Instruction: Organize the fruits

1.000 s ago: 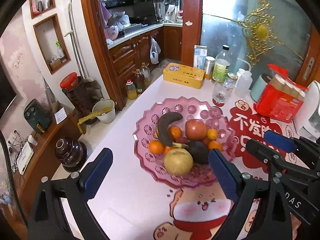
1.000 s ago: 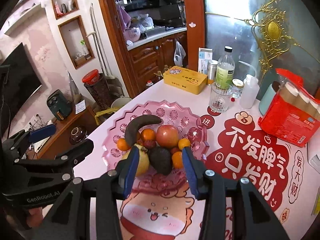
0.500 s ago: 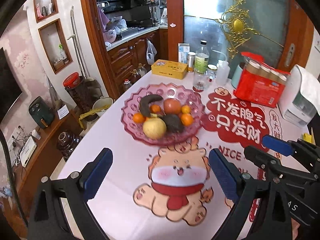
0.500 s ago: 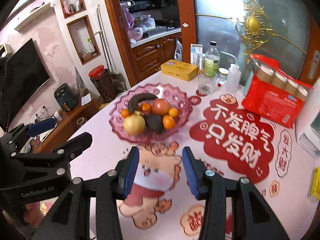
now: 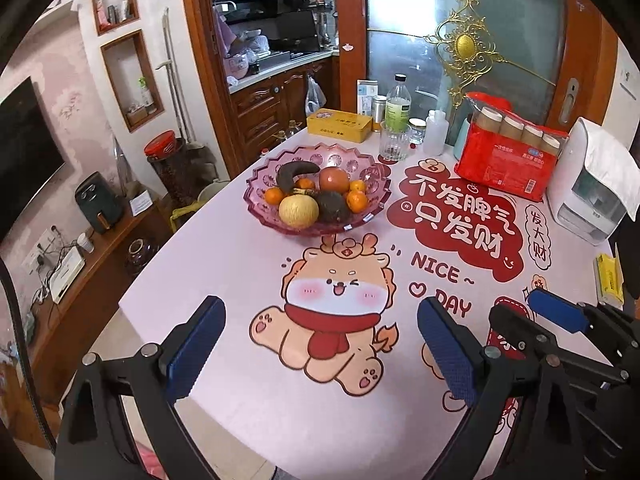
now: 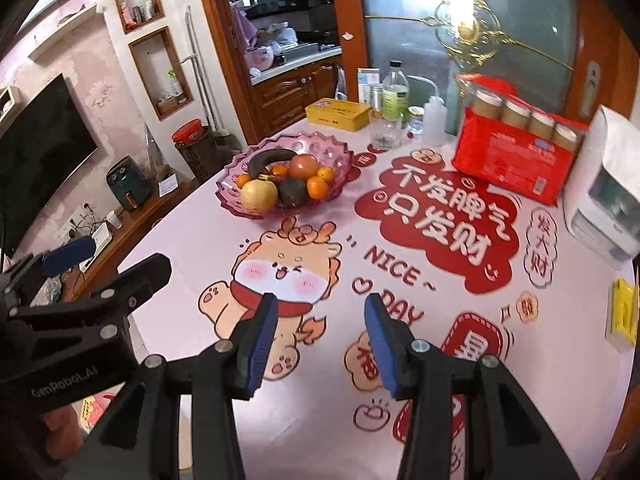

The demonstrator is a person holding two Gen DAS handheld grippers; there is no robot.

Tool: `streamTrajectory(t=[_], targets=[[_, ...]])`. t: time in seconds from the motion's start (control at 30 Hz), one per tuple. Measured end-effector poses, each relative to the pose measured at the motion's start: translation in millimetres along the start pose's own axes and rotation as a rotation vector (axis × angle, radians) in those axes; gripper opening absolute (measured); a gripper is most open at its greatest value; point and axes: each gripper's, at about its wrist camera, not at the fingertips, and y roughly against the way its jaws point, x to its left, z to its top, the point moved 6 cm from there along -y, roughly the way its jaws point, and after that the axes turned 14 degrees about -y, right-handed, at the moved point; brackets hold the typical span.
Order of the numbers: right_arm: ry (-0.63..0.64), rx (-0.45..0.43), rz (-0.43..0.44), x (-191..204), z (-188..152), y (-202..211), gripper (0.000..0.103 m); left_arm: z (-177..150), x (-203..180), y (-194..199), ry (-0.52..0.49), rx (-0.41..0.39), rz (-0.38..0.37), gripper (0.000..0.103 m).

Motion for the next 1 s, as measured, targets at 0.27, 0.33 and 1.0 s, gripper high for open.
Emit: streamTrajectory(t=[0.27, 0.33, 1.0], targets=[[-0.001, -0.024, -0.023, -13.0, -9.1, 13.6, 0.047, -10.4, -8.5, 11.9, 0.047, -0.003, 0.024, 0.096], [-0.002, -0.023, -0.021, -13.3, -9.7, 14.4, 0.047, -9.6, -9.4, 12.7, 0.051, -0.004, 0.032, 0.096], [0.016, -0.042, -0.014, -9.2, -7.7, 18.6, 0.047, -8.0, -10.1, 17.5, 0.065, -0.010, 0.061, 0.096]])
